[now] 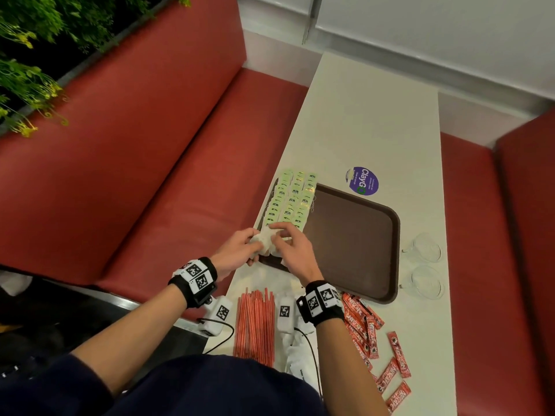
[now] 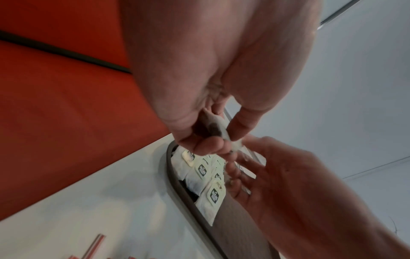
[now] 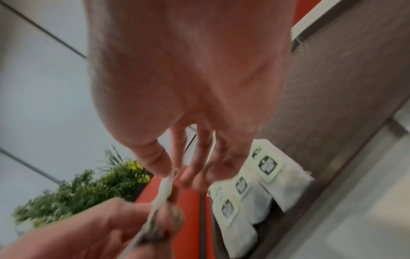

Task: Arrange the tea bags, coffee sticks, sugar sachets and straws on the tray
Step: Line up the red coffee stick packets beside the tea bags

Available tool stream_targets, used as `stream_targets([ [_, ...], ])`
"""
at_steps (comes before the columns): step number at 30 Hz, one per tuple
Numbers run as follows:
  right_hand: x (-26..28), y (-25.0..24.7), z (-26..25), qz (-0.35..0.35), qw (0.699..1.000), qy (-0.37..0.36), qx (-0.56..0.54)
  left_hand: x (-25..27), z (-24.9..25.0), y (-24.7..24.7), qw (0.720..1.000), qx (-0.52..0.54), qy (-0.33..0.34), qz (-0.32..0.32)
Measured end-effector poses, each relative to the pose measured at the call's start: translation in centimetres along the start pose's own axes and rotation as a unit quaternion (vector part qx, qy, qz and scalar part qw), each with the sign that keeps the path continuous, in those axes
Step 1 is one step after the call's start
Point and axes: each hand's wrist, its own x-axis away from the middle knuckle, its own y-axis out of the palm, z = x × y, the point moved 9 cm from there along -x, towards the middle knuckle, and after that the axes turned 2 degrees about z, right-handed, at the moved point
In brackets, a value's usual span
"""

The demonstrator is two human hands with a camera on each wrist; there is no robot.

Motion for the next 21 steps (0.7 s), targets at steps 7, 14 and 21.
stream_targets([
  [7, 0.6, -0.7, -2.3, -0.101, 0.992, -0.069, 0.015, 0.7, 0.6, 0.9, 0.995, 0.089, -0.041, -0.032],
  [14, -0.9, -3.5, -1.8, -0.024, 0.995, -0.058, 0.073, 0.1, 0.3, -0.1, 0.996, 0.079, -0.032, -0.001],
  [21, -1.6, -2.8, 1.6, -0.027, 0.975, -0.017, 0.218, -0.2, -0.9, -2.8, 0.994, 0.015, 0.003, 0.106],
])
